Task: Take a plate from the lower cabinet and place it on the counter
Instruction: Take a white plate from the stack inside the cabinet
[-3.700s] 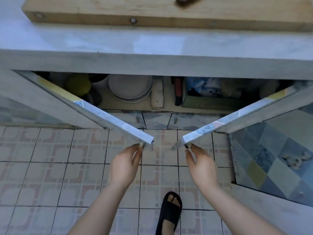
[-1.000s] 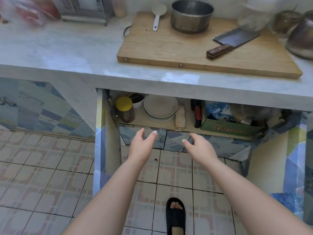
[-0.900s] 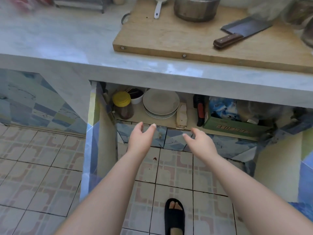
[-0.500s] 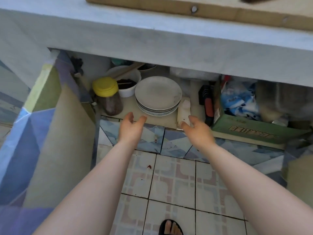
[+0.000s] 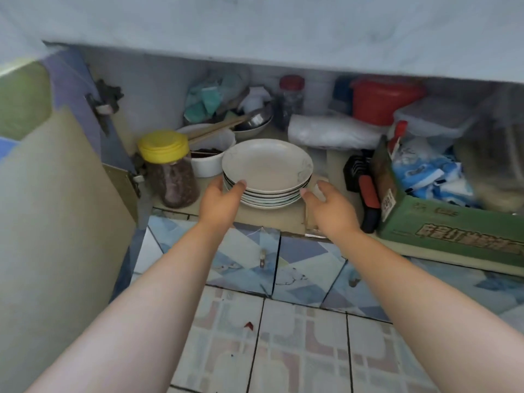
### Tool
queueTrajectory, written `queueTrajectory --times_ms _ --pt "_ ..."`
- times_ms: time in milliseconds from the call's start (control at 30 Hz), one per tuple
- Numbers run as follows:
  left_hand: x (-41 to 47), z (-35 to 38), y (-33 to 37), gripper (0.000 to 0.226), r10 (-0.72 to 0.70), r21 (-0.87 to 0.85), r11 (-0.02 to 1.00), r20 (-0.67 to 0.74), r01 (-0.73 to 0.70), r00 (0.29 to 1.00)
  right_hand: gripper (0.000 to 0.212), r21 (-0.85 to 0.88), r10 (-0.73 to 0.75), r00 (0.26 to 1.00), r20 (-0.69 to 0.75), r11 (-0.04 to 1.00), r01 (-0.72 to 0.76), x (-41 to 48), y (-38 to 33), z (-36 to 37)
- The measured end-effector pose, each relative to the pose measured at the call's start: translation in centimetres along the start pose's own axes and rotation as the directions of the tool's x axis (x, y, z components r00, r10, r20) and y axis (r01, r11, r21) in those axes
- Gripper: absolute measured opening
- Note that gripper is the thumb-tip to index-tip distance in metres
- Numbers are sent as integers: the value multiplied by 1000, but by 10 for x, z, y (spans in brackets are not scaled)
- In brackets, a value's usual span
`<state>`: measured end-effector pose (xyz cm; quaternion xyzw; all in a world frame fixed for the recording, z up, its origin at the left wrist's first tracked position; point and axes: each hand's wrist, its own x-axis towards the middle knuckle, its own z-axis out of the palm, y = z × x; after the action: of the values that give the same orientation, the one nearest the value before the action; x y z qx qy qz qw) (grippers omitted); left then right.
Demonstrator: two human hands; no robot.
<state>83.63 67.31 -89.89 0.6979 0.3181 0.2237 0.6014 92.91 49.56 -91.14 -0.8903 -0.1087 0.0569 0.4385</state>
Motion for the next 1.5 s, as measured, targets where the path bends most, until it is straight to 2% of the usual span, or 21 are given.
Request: queueTrajectory --times_ms 100,267,400,533,700,967,1267,1500 --pt "15 1 -1 70 -59 10 998 11 59 998 66 22 -21 1000 -9 1000 21 11 -9 1" --pt "40 0 6 81 -141 39 989 29 140 990 46 54 -50 999 6 997 50 28 -18 6" --pt "53 5 8 58 -102 71 993 43 99 994 38 81 -71 997 10 994 70 36 -19 11" --pt "53 9 0 42 -26 92 995 15 25 1000 36 162 -28 999 15 987 25 38 -18 17" --pt "50 9 0 46 -10 78 997 11 10 1000 36 224 -10 1000 -20 975 14 39 -19 20" --pt "40 4 7 53 -26 -75 997 32 29 999 44 287 46 999 8 957 -47 37 -16 19" --pt "15 -3 15 55 25 -156 987 -29 -29 999 45 299 -28 1000 -8 954 29 15 -24 4" --pt "-17 -18 13 52 44 -172 984 -52 -53 998 47 386 -91 996 -4 918 86 -21 -25 1"
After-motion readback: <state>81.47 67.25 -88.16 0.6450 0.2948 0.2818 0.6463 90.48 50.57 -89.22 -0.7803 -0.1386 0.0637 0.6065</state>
